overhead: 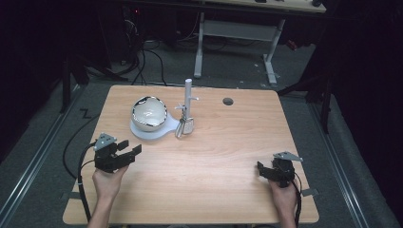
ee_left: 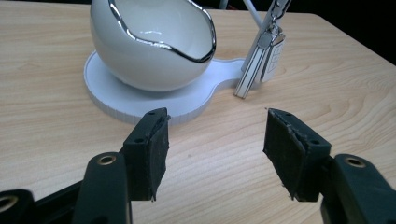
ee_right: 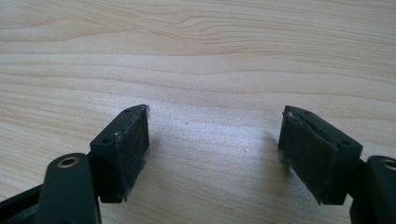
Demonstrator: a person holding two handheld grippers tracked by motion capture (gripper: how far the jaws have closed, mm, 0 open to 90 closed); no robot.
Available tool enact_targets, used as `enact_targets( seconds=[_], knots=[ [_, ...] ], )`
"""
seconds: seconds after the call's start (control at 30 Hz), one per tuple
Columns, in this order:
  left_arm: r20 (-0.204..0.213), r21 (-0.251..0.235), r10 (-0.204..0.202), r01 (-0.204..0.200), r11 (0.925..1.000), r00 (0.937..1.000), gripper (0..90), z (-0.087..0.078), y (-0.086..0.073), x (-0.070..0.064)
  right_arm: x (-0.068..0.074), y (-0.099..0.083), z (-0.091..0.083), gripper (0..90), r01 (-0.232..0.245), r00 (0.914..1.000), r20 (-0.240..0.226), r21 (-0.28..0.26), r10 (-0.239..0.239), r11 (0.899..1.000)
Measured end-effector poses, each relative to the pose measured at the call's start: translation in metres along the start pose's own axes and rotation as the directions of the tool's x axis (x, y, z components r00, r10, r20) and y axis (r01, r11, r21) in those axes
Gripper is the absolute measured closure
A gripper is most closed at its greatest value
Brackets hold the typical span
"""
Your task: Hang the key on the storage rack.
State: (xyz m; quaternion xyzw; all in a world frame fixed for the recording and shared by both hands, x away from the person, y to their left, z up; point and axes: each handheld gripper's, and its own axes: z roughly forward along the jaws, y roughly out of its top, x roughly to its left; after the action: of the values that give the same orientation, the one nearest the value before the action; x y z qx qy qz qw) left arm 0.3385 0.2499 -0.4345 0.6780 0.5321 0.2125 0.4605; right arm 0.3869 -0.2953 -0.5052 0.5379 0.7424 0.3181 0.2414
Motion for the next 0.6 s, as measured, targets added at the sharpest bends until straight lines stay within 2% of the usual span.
enact_targets(
  seconds=[0.23, 0.6],
  knots=[
    [-0.015, 0.031, -0.009, 0.010, 0.9995, 0.9998, 40.3, 0.005, -0.017, 0.001, 0.000, 0.000, 0.000, 24.6, 0.000, 1.0000, 0.000, 0.000, 0.000, 1.000],
    [-0.034, 0.060, -0.014, 0.017, 0.9981, 0.9993, 40.4, 0.012, -0.033, 0.003, 0.000, 0.000, 0.000, 24.6, 0.000, 1.0000, 0.000, 0.000, 0.000, 1.000]
  ],
)
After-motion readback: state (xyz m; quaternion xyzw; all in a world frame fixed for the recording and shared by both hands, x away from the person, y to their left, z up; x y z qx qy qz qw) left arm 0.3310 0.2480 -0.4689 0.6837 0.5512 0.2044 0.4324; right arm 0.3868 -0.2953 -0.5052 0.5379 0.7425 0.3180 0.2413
